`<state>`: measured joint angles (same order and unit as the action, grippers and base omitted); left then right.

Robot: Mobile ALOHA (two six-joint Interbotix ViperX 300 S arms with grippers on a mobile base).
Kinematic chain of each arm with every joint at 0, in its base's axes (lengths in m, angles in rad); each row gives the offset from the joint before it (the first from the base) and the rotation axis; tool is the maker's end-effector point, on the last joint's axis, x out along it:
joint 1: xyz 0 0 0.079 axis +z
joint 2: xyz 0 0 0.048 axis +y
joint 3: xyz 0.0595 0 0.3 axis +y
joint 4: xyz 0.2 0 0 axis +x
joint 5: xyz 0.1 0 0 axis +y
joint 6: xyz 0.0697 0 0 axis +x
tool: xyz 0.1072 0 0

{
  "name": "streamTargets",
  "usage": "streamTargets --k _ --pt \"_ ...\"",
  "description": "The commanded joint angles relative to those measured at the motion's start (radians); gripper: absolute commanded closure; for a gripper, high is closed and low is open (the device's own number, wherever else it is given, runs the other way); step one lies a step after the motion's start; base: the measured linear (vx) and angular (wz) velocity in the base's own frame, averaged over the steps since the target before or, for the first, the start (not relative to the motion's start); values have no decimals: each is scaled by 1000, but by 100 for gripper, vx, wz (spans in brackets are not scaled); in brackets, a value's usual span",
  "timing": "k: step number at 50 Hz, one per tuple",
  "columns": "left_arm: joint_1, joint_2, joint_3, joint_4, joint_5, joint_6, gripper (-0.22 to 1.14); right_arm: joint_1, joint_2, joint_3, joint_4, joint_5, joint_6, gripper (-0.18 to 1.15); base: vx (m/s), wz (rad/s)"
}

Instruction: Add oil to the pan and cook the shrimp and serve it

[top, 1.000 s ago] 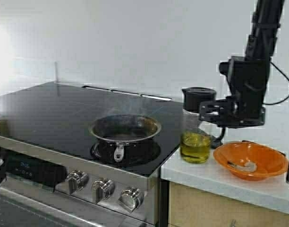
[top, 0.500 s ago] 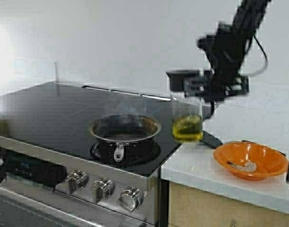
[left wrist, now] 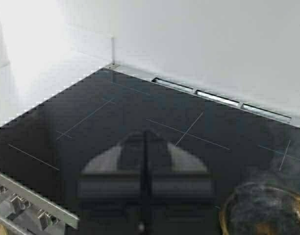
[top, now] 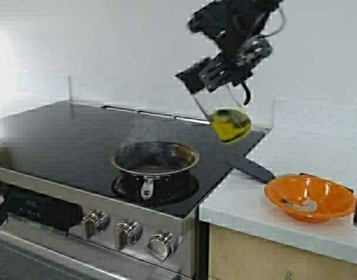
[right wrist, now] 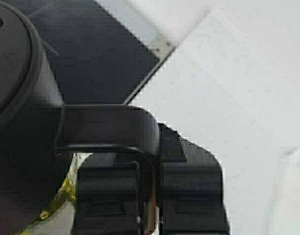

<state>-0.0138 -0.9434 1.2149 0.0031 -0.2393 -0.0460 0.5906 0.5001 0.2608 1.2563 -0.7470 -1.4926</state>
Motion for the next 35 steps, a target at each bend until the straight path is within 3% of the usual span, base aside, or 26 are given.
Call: streamTargets --k 1,12,35 --pt "0 3 -12 2 -2 -2 89 28 37 -123 55 -74 -212 89 0 0" --pt "2 -11 -12 2 9 -2 89 55 135 -242 71 -112 -465 89 0 0" --pt "2 -18 -9 2 9 -5 89 78 242 -367 0 -141 -706 89 0 0"
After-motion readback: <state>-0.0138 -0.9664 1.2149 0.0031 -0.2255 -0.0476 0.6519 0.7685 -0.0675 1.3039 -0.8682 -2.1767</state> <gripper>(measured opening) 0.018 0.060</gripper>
